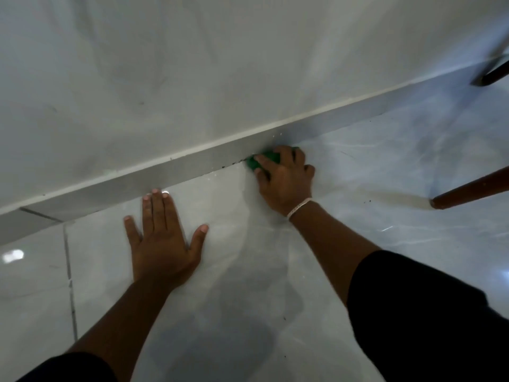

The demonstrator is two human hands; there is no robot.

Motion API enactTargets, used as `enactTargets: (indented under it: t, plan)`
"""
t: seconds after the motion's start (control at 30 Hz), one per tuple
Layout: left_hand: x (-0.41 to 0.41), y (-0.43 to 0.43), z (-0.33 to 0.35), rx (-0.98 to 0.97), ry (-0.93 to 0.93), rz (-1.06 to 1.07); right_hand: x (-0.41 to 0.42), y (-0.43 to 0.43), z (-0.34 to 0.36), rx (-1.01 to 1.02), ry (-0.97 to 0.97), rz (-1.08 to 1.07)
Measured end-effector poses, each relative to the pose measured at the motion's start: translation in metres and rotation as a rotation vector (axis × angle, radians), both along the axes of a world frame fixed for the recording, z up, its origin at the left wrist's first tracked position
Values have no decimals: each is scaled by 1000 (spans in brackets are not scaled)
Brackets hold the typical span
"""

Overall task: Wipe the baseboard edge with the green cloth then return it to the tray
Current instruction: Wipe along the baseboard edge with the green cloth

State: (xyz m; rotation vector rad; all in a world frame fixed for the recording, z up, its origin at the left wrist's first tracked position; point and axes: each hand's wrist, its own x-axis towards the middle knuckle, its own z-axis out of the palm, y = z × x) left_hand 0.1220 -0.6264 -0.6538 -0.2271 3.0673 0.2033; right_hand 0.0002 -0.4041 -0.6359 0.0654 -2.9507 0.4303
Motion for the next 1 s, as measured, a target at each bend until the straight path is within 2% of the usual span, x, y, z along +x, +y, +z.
enactTargets:
  t: [0.13, 0.17, 0.33, 0.43, 0.5, 0.57, 0.63, 0.73, 0.83, 1.0]
  plan:
    - [-1, -2, -2, 8, -9, -10, -5, 4, 4, -59, -110, -277]
    - [-1, -1, -2, 9, -15, -8, 0, -9, 8, -43, -129, -292]
    - [1, -8, -1, 49, 1, -34, 27, -53, 8, 12, -92, 23]
    - [12, -30, -2, 46, 0, -97, 18, -30, 4, 25, -39, -99]
    - [21, -43, -2, 41, 14, -62, 16, -26, 4, 8, -74, -276]
    - [24, -47, -2, 37, 13, -39, 19, -44, 7, 26, -95, -348]
    - [23, -46, -2, 37, 2, -37, 30, -75, 8, 30, -107, -303]
    - [21, -45, -2, 38, 1, -36, 52, -108, 4, 55, -63, -116]
    - [23, -46, 0, 57, 3, -33, 47, -96, 0, 68, 38, 10]
    - [22, -46, -2, 27, -2, -43, 31, -76, 4, 18, -68, -249]
